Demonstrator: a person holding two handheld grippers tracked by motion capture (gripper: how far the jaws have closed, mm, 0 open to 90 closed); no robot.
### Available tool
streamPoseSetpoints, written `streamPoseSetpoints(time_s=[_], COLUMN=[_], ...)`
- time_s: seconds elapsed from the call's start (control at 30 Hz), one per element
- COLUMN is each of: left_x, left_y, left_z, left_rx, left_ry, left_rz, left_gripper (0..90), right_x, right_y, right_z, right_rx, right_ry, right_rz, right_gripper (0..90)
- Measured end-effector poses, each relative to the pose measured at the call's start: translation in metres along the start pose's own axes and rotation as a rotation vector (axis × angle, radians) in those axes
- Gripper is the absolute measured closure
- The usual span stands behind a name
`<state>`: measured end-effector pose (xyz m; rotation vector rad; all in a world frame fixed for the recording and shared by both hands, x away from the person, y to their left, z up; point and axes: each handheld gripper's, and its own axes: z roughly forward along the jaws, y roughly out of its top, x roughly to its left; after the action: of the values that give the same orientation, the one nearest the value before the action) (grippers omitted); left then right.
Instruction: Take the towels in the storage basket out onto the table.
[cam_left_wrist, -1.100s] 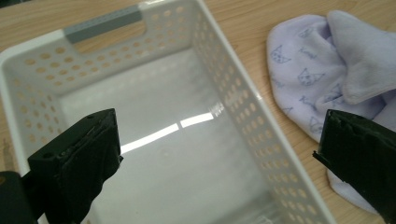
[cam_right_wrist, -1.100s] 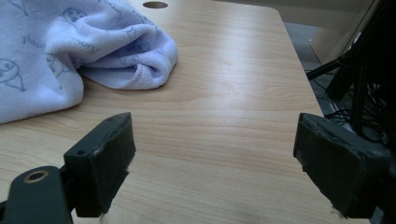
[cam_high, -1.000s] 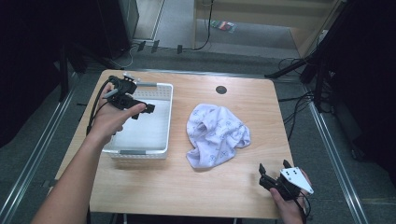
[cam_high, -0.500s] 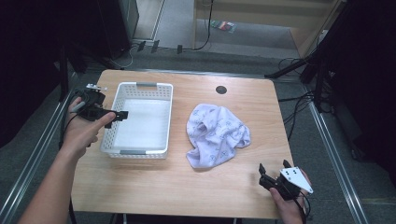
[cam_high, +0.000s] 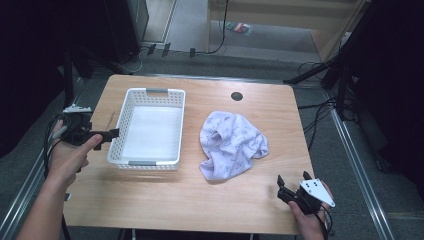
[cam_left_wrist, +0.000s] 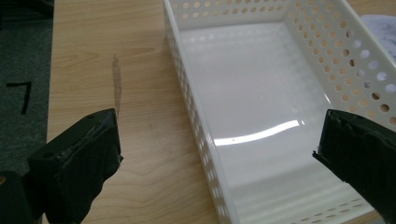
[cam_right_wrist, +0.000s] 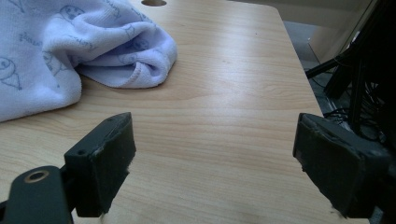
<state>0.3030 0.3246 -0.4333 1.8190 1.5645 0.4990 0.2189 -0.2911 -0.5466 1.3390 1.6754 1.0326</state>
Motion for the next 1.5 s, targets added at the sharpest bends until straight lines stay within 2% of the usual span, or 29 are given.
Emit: streamPoseSetpoints(time_s=[0.13, 0.23, 0.43, 0.6, 0.63, 0.87, 0.93, 1.0, 1.03, 1.17, 1.2, 1.27, 1.33, 1.4, 1.43, 1.5], left_x=[0.008, 0.014, 0.024, 0.030, 0.031, 0.040, 0.043, 0.044, 0.045, 0.053, 0.053, 0.054, 0.057, 0.057, 0.057, 0.055], left_y=[-0.013, -0.026, -0.046, -0.064, -0.071, -0.103, -0.114, -0.118, -0.125, -0.141, -0.142, -0.146, -0.150, -0.149, -0.150, -0.150], left_z=[-0.004, -0.008, -0.013, -0.017, -0.019, -0.017, -0.018, -0.019, -0.020, -0.019, -0.019, -0.015, -0.009, -0.007, -0.007, -0.007], left_rx=[-0.048, -0.097, -0.152, -0.214, -0.236, -0.323, -0.343, -0.351, -0.369, -0.367, -0.368, -0.351, -0.334, -0.313, -0.327, -0.326], left_ry=[0.004, 0.001, -0.001, 0.017, 0.031, 0.040, 0.048, 0.049, 0.045, 0.041, 0.040, 0.063, 0.051, 0.070, 0.069, 0.072], left_rz=[-0.013, -0.041, -0.062, -0.077, -0.081, -0.119, -0.107, -0.109, -0.127, -0.160, -0.163, -0.141, -0.166, -0.174, -0.172, -0.164], left_gripper=[0.0, 0.0, 0.0, 0.0, 0.0, 0.0, 0.0, 0.0, 0.0, 0.0, 0.0, 0.0, 0.0, 0.0, 0.0, 0.0], right_x=[0.000, 0.000, 0.000, 0.000, 0.000, 0.000, 0.000, 0.000, 0.000, -0.001, -0.001, 0.000, -0.001, -0.002, -0.002, -0.003], right_y=[0.000, 0.000, 0.000, 0.000, 0.000, 0.000, 0.000, 0.000, 0.000, 0.000, 0.000, 0.000, 0.000, 0.000, 0.000, 0.000], right_z=[0.000, 0.000, 0.000, 0.000, 0.000, 0.000, 0.000, 0.000, 0.000, -0.001, -0.001, -0.001, -0.001, -0.001, -0.001, -0.001], right_rx=[0.001, 0.001, 0.001, 0.002, 0.001, 0.001, 0.001, 0.001, -0.001, -0.005, -0.004, -0.002, -0.003, -0.005, -0.005, -0.004], right_ry=[0.000, 0.000, -0.001, -0.002, -0.001, -0.002, -0.003, -0.003, -0.004, 0.002, 0.003, 0.004, 0.007, 0.013, 0.014, 0.019], right_rz=[0.002, 0.002, 0.001, 0.001, 0.002, 0.000, 0.001, 0.001, 0.002, 0.010, 0.011, 0.010, 0.010, 0.020, 0.021, 0.022], right_gripper=[13.2, 13.2, 13.2, 13.3, 13.3, 13.2, 13.2, 13.2, 13.2, 13.0, 13.0, 12.9, 12.7, 12.7, 12.7, 12.7])
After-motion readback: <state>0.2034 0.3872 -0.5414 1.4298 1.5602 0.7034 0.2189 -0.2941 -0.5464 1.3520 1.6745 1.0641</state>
